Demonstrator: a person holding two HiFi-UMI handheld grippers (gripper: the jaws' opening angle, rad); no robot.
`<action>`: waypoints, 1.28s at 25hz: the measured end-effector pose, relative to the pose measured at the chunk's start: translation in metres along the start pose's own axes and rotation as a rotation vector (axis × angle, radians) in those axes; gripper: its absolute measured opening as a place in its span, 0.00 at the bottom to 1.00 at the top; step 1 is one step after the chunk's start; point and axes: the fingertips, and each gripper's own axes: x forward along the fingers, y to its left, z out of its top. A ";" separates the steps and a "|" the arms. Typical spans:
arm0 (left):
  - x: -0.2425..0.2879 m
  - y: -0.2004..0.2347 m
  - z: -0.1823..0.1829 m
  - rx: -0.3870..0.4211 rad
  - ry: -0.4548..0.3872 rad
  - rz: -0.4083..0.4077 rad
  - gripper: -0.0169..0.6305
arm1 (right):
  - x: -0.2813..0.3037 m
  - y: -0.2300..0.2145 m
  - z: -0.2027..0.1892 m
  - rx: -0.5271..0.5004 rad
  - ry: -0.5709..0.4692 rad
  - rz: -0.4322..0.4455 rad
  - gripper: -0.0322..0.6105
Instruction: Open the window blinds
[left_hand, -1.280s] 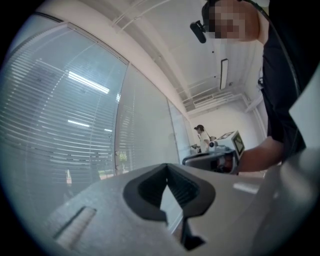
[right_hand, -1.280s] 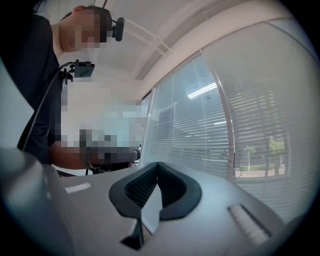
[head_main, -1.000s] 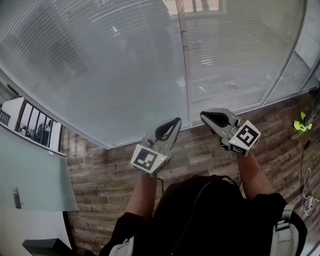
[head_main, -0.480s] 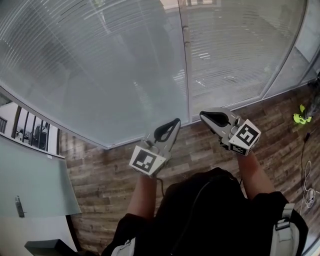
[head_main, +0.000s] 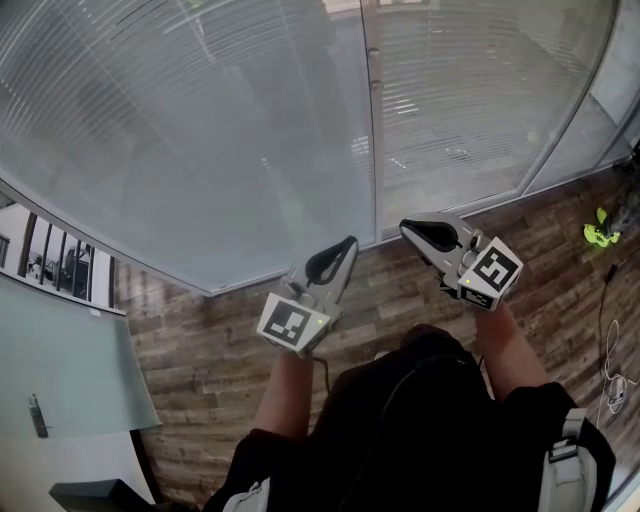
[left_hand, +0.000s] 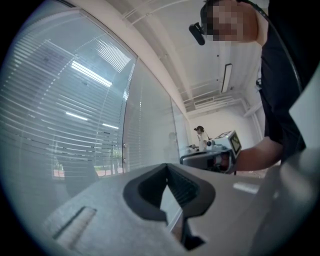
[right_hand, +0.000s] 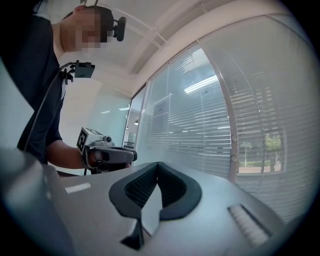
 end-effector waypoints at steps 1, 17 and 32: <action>0.000 0.000 -0.001 -0.004 0.002 0.001 0.03 | 0.000 0.000 0.000 0.010 -0.002 0.001 0.06; 0.030 0.026 -0.019 -0.027 0.040 -0.004 0.03 | 0.025 -0.046 -0.003 0.032 -0.031 0.000 0.06; 0.086 0.081 -0.015 -0.001 0.044 0.027 0.03 | 0.058 -0.119 -0.003 0.042 -0.037 0.021 0.06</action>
